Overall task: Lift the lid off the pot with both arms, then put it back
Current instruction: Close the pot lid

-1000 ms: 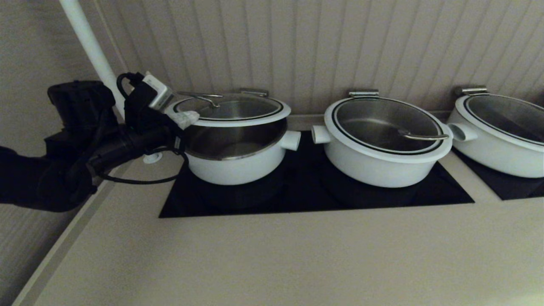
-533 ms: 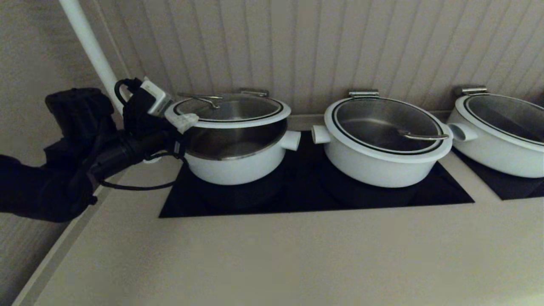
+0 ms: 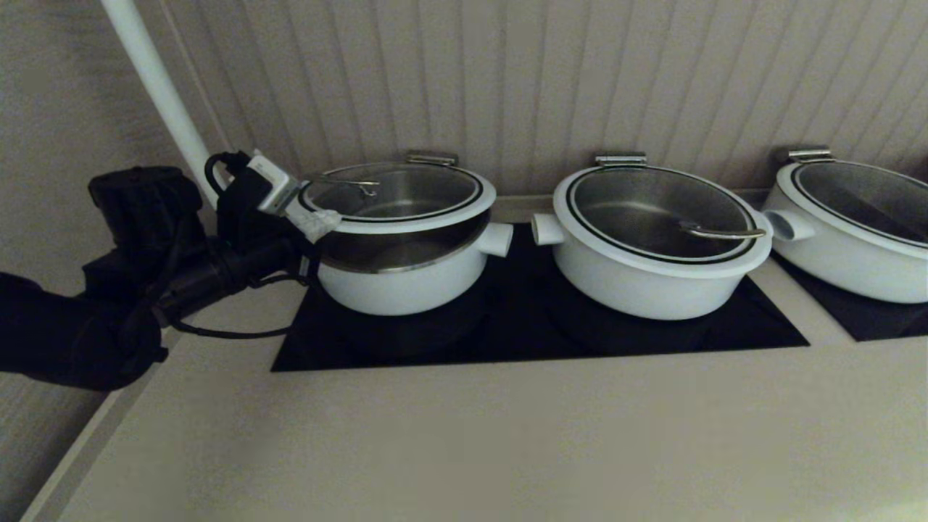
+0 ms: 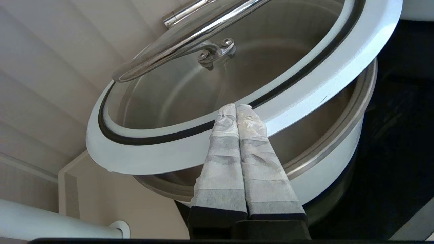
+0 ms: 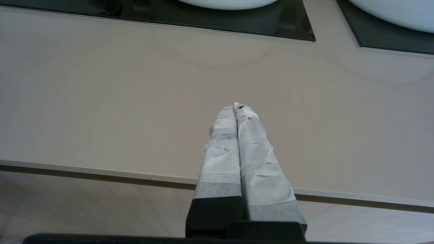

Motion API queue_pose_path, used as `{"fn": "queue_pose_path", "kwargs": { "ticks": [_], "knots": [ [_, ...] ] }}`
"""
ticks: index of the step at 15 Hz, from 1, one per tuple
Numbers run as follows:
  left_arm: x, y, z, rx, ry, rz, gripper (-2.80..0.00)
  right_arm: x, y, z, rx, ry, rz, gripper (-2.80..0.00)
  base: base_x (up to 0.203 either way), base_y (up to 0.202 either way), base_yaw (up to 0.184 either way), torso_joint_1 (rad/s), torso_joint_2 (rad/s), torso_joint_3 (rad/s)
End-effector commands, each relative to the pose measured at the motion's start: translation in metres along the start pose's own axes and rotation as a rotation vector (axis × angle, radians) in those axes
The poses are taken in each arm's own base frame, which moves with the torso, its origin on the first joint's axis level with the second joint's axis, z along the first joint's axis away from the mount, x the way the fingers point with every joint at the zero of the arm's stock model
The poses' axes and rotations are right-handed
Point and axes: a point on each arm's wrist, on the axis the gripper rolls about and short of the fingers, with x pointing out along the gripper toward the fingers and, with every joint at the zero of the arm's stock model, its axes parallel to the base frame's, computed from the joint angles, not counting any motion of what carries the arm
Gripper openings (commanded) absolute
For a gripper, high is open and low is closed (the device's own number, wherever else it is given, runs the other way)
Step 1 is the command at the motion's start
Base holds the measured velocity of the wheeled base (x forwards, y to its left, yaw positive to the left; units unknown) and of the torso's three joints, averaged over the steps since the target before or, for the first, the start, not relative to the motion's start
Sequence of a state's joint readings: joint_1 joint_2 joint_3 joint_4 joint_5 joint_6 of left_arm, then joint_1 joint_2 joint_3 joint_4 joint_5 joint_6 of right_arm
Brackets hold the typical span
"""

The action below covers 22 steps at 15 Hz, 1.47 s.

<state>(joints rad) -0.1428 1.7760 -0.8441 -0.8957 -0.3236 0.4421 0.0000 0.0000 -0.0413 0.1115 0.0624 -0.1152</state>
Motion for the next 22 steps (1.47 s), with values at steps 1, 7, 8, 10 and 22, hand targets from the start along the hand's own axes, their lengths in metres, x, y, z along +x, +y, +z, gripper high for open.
{"fn": "queue_pose_path", "kwargs": {
  "ticks": [1, 7, 8, 10, 22],
  "knots": [
    [0.001, -0.001, -0.002, 0.002, 0.002, -0.004, -2.8, 0.0, 0.0, 0.0, -0.001, 0.002, 0.001, -2.8, 0.0, 0.0, 0.0, 0.0, 0.0, 0.0],
    [0.007, -0.002, -0.009, -0.001, 0.009, -0.009, -2.8, 0.0, 0.0, 0.0, -0.001, 0.002, 0.001, -2.8, 0.0, 0.0, 0.0, 0.0, 0.0, 0.0],
    [0.008, -0.003, -0.011, -0.001, 0.013, -0.011, -2.8, 0.0, 0.0, 0.0, -0.001, 0.002, 0.001, -2.8, 0.0, 0.0, 0.0, 0.0, 0.0, 0.0],
    [0.01, -0.004, -0.013, -0.004, 0.019, -0.016, -2.8, 0.0, 0.0, 0.0, -0.001, 0.002, 0.001, -2.8, 0.0, 0.0, 0.0, 0.0, 0.0, 0.0],
    [0.019, -0.021, -0.032, -0.017, 0.062, -0.069, -2.8, 0.0, 0.0, 0.0, -0.001, 0.002, 0.001, -2.8, 0.0, 0.0, 0.0, 0.0, 0.0, 0.0]
  ]
}}
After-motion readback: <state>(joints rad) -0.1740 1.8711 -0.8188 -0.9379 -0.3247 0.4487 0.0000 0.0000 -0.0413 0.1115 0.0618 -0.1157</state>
